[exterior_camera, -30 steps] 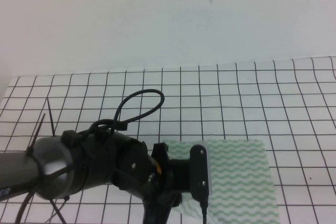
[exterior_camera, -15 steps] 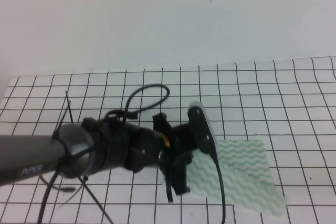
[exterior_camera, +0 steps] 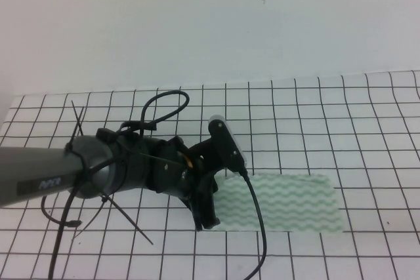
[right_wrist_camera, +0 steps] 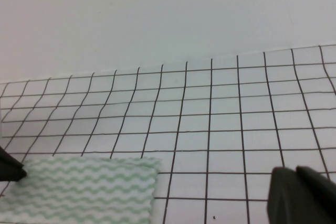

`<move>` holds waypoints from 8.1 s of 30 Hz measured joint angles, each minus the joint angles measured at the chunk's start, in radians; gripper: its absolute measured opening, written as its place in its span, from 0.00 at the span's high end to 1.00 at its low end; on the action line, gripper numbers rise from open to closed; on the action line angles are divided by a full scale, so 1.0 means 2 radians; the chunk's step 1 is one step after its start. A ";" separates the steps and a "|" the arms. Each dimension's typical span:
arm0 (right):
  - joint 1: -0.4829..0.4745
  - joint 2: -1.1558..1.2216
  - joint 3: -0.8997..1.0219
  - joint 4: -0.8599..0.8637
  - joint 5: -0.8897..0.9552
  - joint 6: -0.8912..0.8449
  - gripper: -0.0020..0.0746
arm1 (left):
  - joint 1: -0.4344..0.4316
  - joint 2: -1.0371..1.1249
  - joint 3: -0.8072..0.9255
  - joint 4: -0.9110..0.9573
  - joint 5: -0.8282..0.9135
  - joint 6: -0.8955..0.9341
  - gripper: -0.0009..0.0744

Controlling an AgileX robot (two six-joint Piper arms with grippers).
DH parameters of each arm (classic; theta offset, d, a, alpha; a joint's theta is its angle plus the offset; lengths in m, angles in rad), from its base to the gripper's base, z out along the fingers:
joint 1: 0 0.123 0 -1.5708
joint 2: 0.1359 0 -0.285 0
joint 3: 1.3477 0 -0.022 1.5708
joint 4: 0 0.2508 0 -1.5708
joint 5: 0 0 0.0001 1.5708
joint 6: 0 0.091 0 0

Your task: Fold towel

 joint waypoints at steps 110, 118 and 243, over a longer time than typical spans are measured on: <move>0.110 0.891 -0.425 0.144 0.139 -0.182 0.57 | 0.049 -0.498 0.001 -0.106 0.242 -0.091 0.99; 0.119 0.892 -0.425 0.150 0.145 -0.182 0.57 | 0.049 -0.498 0.001 -0.097 0.242 -0.091 0.99; 0.237 0.908 -0.592 0.102 0.213 -0.062 0.97 | 0.049 -0.510 0.001 -0.092 0.273 -0.072 0.99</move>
